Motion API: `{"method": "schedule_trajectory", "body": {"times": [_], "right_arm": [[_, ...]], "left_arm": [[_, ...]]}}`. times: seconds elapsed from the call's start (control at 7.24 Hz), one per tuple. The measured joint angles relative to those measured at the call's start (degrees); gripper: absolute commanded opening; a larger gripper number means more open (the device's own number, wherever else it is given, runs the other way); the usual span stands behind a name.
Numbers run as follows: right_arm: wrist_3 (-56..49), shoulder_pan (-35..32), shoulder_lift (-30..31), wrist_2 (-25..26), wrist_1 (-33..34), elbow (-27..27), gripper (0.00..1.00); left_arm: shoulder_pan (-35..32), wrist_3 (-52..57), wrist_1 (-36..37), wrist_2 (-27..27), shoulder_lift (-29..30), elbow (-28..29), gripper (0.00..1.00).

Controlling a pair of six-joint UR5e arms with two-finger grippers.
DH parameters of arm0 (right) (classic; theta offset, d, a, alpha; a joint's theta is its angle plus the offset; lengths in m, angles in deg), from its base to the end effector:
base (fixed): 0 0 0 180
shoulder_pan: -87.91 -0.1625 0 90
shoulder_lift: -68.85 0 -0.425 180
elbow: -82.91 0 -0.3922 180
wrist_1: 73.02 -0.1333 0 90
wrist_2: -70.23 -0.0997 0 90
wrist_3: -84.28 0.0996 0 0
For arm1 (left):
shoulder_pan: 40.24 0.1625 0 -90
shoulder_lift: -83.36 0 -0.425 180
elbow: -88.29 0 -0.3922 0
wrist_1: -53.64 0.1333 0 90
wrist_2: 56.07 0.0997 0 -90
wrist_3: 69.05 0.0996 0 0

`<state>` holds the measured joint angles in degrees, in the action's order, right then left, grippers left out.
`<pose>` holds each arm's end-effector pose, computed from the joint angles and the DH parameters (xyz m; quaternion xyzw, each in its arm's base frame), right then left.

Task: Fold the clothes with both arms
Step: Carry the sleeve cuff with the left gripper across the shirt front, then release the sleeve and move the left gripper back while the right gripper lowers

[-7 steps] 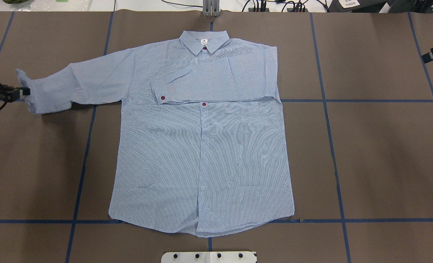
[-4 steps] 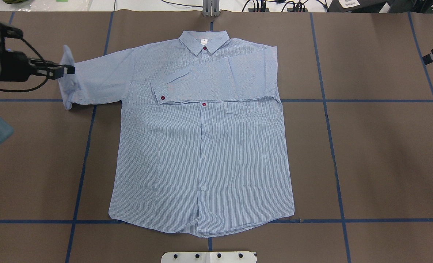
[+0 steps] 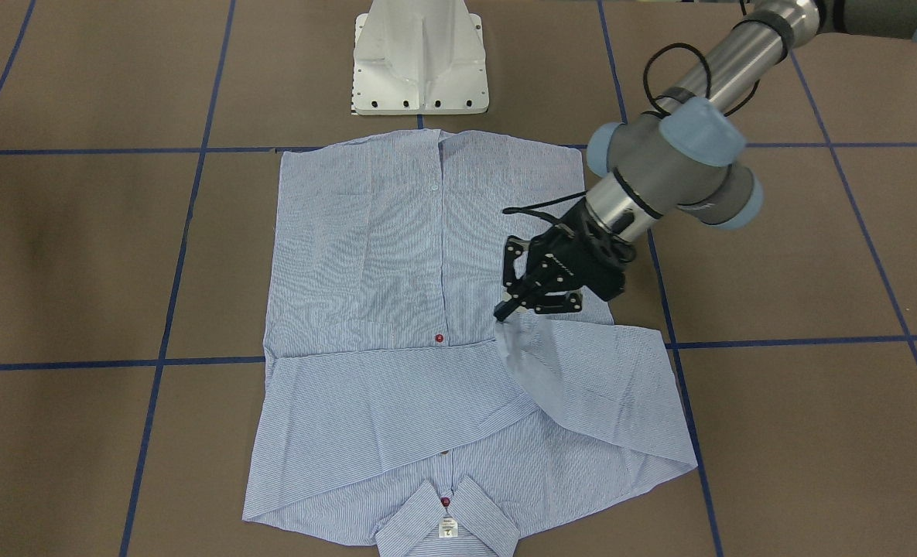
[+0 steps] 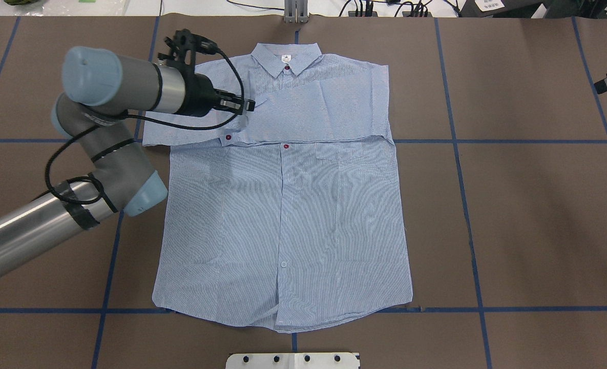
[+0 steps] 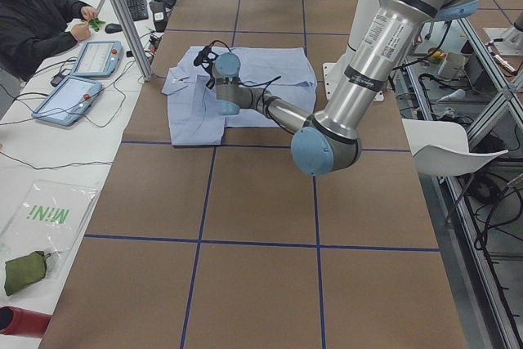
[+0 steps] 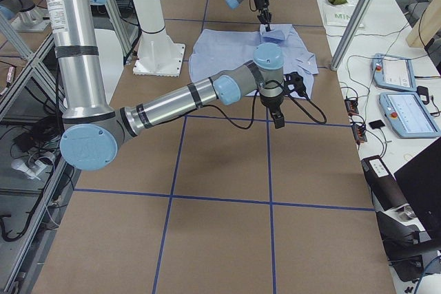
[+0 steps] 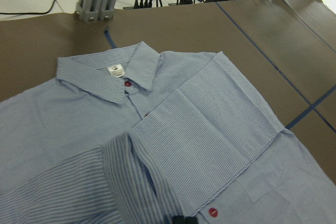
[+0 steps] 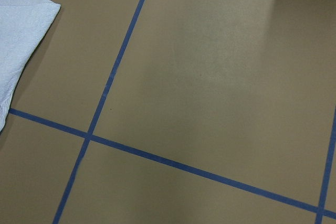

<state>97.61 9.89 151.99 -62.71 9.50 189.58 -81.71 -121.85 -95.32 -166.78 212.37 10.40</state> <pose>-0.0467 -0.5353 0.4390 0.1655 -0.3986 -0.0873 0.8978 0.4726 -0.5486 0.2226 0.3229 0.6016 0.0955 0.7243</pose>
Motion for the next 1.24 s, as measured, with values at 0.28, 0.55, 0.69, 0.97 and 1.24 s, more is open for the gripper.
{"method": "schedule_trajectory", "body": {"times": [0.28, 0.55, 0.69, 0.97, 1.24], "right_arm": [[0.0, 0.0, 0.1, 0.0, 0.0, 0.0, 1.0], [0.0, 0.0, 0.0, 0.0, 0.0, -0.1, 1.0], [0.0, 0.0, 0.0, 0.0, 0.0, -0.2, 1.0], [0.1, 0.0, 0.0, 0.0, 0.0, -0.1, 1.0], [1.5, 0.1, 0.0, 0.0, 0.0, 0.7, 1.0]], "left_arm": [[3.4, -3.9, 2.4, 4.0, 8.6, 6.3, 0.0], [6.8, -4.8, 3.0, 8.1, 11.2, 9.2, 0.0], [8.3, -4.8, 3.1, 9.6, 11.5, 9.8, 0.98], [11.8, -6.3, 2.9, 11.5, 11.6, 10.1, 1.0], [13.8, -8.7, 3.7, 13.2, 11.2, 8.5, 1.0]]}}
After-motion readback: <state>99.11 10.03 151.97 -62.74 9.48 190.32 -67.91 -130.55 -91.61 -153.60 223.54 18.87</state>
